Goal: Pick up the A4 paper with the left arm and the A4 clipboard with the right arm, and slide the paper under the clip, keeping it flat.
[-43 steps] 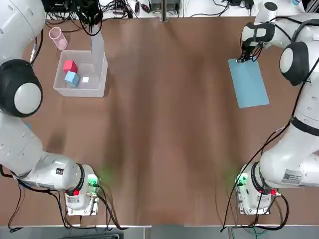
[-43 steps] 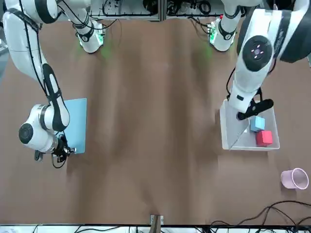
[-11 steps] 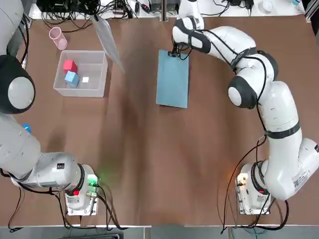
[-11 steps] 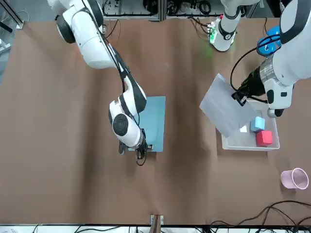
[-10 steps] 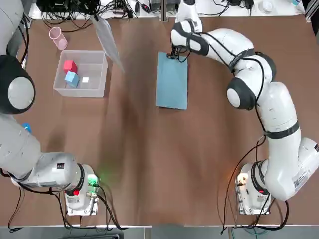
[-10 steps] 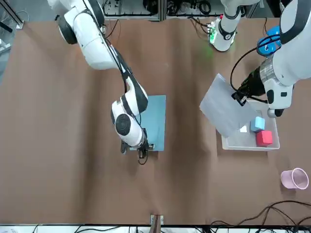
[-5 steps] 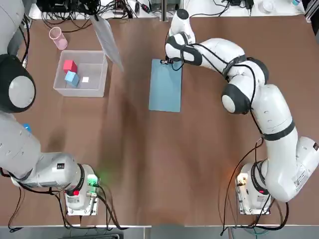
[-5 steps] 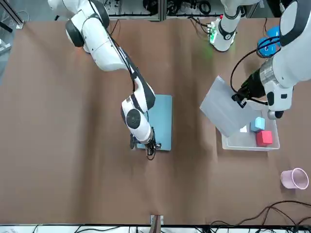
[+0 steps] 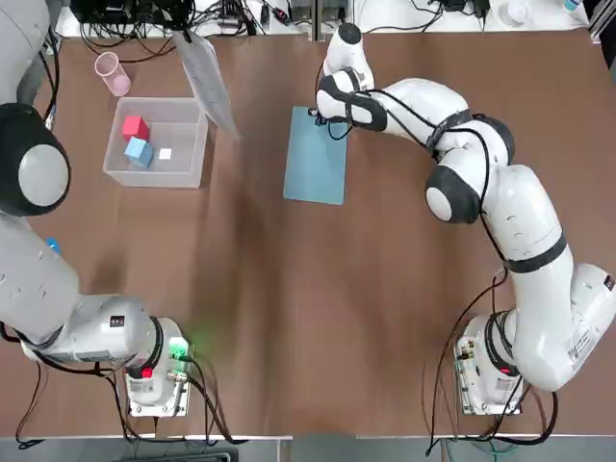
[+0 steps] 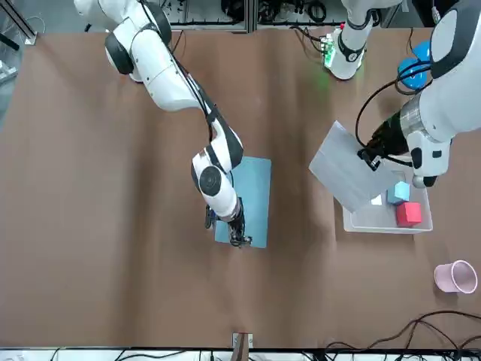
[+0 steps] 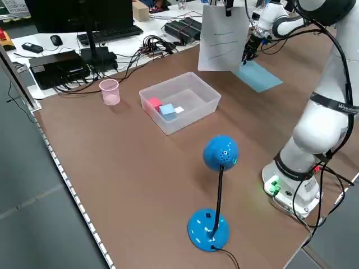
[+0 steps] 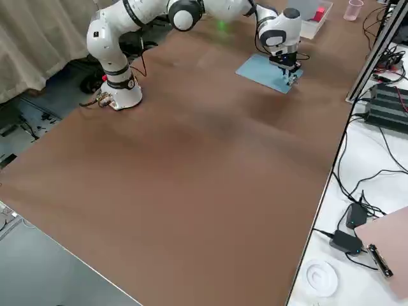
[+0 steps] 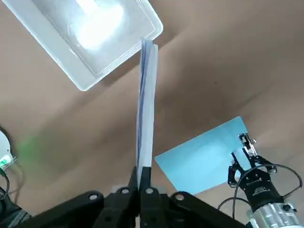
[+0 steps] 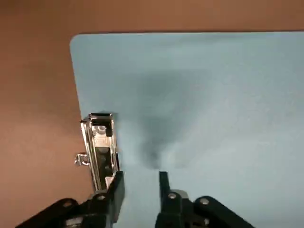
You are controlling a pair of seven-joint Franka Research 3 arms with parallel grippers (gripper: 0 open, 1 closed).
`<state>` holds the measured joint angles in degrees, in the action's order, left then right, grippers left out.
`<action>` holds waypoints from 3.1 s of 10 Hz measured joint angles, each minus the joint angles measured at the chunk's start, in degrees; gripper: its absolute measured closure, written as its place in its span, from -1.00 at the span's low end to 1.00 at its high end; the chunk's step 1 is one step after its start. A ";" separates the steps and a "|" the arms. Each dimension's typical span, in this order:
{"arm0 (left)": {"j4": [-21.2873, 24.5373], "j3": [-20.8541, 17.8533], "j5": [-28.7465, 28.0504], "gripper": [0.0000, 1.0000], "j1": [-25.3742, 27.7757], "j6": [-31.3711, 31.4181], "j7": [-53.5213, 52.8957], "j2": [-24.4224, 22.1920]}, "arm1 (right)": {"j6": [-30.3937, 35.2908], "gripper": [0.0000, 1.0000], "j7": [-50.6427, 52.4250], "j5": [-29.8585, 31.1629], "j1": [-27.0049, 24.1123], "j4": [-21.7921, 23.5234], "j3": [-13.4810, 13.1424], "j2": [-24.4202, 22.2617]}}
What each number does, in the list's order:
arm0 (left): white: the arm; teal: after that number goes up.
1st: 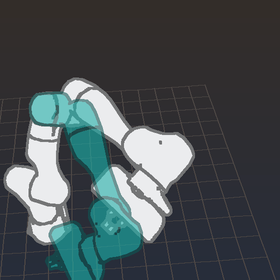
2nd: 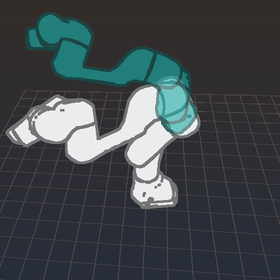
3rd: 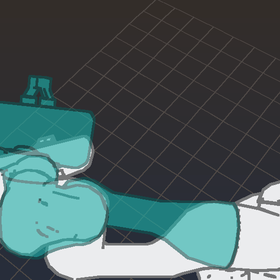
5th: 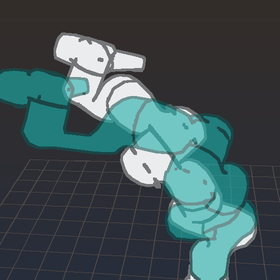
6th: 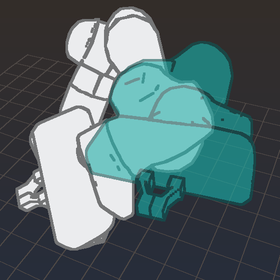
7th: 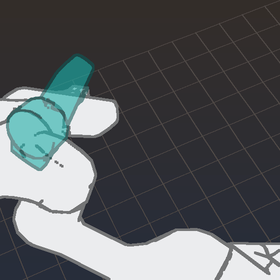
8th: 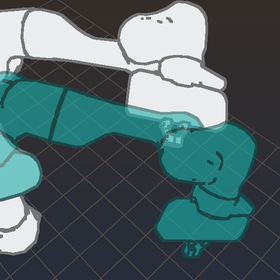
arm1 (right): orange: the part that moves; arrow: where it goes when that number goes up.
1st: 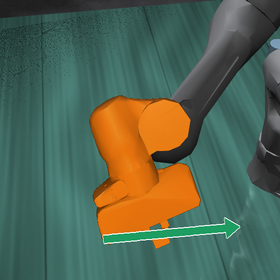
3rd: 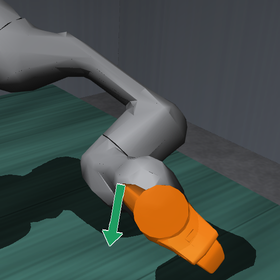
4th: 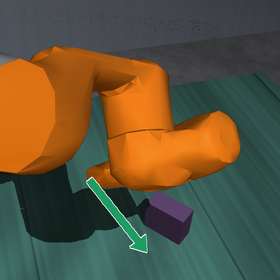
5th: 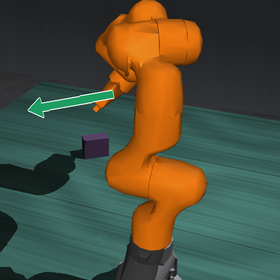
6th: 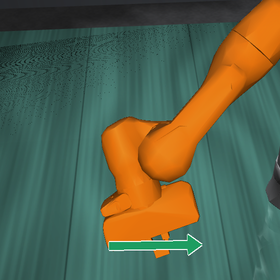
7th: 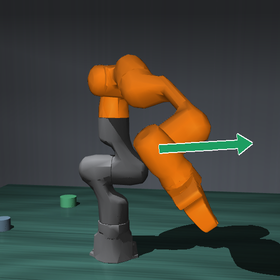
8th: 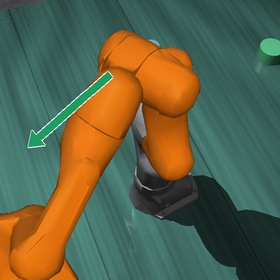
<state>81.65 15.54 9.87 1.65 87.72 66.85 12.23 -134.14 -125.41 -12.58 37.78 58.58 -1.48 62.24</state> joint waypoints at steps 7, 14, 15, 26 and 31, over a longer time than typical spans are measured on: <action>-0.05 0.55 3.18 0.97 -0.20 3.57 7.48 0.31 | 22.27 -0.75 22.30 0.55 -1.11 -1.10 -12.84 -13.76; 3.05 2.10 4.02 0.97 -10.14 17.06 29.10 0.37 | 25.34 -0.75 81.09 5.14 -7.17 22.72 -19.86 -42.70; 4.42 2.25 4.02 0.97 -11.81 18.73 32.33 0.39 | 27.07 -0.78 87.31 6.28 -7.62 24.63 -20.03 -45.79; 27.44 10.92 -0.84 0.97 -18.25 49.66 56.63 -6.33 | 40.85 -1.00 118.99 11.58 -14.52 27.20 -20.75 -55.53; 29.53 10.95 -10.26 0.97 -18.42 58.39 58.45 -3.55 | 41.74 -1.00 121.24 11.69 -23.59 27.21 -13.47 -55.71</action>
<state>111.18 26.49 -0.39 -16.77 146.10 125.30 8.68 -92.40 -4.17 -0.89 14.19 85.78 -14.96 6.53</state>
